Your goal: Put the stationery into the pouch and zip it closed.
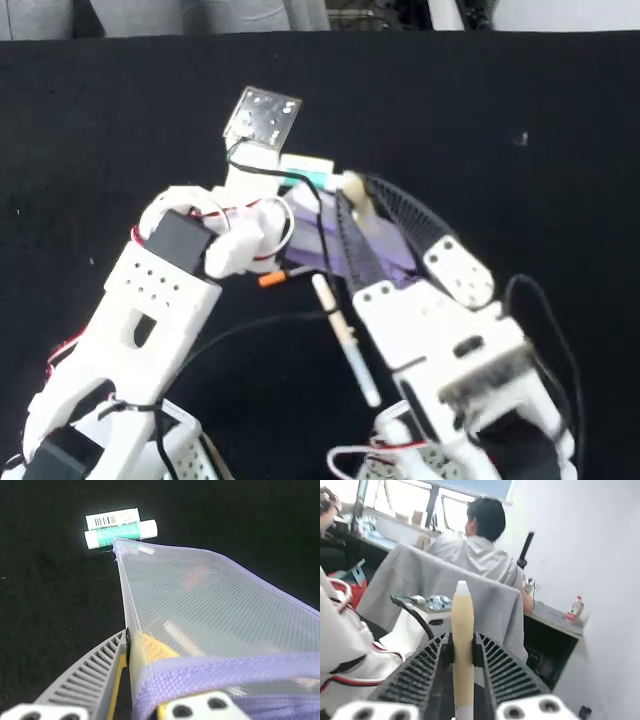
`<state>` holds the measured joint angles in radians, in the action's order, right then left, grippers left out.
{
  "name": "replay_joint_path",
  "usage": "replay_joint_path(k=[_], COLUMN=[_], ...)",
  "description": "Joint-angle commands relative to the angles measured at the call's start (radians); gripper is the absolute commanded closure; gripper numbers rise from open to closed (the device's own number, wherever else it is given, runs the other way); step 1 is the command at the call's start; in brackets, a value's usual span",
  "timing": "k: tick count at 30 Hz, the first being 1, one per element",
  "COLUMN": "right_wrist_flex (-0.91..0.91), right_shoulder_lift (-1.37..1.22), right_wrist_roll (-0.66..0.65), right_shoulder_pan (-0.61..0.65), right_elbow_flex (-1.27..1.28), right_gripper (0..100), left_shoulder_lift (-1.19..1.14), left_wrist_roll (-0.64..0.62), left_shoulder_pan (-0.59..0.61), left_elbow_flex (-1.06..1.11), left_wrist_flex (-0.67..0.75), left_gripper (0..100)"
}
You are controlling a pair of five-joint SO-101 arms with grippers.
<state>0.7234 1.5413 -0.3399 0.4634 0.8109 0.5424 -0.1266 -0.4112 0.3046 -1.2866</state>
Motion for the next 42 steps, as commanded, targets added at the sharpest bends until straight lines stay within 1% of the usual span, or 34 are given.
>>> replay_joint_path(k=[1, 8, 16, 21, 26, 31, 38, 42], right_wrist_flex=[-0.035, -0.044, -0.044, -0.037, -0.02, -0.011, 0.02, 0.035], right_shoulder_lift=[0.036, 0.044, 0.047, 0.124, 0.179, 0.202, 0.203, 0.203], right_wrist_roll=[-0.002, -0.005, -0.005, -0.005, 0.003, -0.002, -0.002, -0.003], right_shoulder_pan=[0.054, 0.097, 0.097, 0.097, 0.1, 0.163, 0.169, 0.209], right_elbow_flex=[0.012, 0.07, 0.09, 0.025, 0.051, 0.054, 0.053, 0.056], right_gripper=[98.8, 98.8, 98.8, 98.8, 98.8, 98.8, 98.8, 98.8], left_shoulder_lift=[0.006, 0.006, 0.006, 0.006, 0.006, 0.006, 0.006, 0.014], left_wrist_roll=[-0.015, -0.015, -0.015, -0.015, -0.015, -0.015, -0.017, -0.017], left_shoulder_pan=[-0.007, -0.007, -0.007, -0.005, -0.004, -0.004, -0.004, -0.004], left_elbow_flex=[-0.01, -0.01, -0.012, -0.01, -0.008, 0.005, -0.002, 0.005], left_wrist_flex=[0.026, 0.026, 0.028, 0.028, 0.043, 0.051, 0.051, 0.075], left_gripper=[97, 97, 97, 97, 97, 97, 97, 97])
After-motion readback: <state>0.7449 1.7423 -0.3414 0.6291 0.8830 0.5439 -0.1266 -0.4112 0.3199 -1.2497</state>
